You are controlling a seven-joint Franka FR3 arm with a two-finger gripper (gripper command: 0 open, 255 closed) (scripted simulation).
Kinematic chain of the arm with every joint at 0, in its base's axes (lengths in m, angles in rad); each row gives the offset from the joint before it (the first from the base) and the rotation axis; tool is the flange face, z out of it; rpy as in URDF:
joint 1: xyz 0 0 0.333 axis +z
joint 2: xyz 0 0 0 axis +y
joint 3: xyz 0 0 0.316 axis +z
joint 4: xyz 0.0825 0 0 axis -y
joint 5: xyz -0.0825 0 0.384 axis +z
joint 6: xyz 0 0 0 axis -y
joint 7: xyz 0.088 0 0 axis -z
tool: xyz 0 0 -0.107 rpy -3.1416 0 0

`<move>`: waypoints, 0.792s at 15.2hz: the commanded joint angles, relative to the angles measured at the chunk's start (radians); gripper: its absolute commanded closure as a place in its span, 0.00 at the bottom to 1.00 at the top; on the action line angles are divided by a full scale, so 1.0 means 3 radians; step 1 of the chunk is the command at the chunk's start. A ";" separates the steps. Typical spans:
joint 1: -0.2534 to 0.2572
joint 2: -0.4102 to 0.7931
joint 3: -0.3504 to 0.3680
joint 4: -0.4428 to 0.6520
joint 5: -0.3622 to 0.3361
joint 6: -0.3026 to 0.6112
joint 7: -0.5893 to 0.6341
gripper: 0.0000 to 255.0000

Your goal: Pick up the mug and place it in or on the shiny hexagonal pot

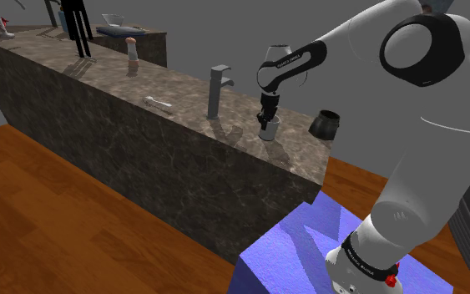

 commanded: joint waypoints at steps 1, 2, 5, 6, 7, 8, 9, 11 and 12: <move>0.0000 0.0000 0.0000 0.0000 0.0000 0.0000 0.0000 1.00; 0.0000 0.0000 0.0000 0.0000 0.0000 0.0000 0.0000 1.00; 0.0002 -0.0067 0.0000 0.0054 -0.0002 -0.0120 -0.0005 1.00; 0.0003 -0.0087 0.0000 0.0074 -0.0002 -0.0161 -0.0007 1.00; 0.0004 -0.0108 -0.0001 0.0094 -0.0003 -0.0201 -0.0009 1.00; 0.0004 -0.0127 -0.0001 0.0116 -0.0003 -0.0242 -0.0011 1.00; 0.0005 -0.0146 -0.0001 0.0138 -0.0003 -0.0283 -0.0013 1.00; 0.0006 -0.0182 0.0000 0.0184 -0.0004 -0.0365 -0.0017 1.00; 0.0007 -0.0199 0.0000 0.0208 -0.0004 -0.0406 -0.0019 1.00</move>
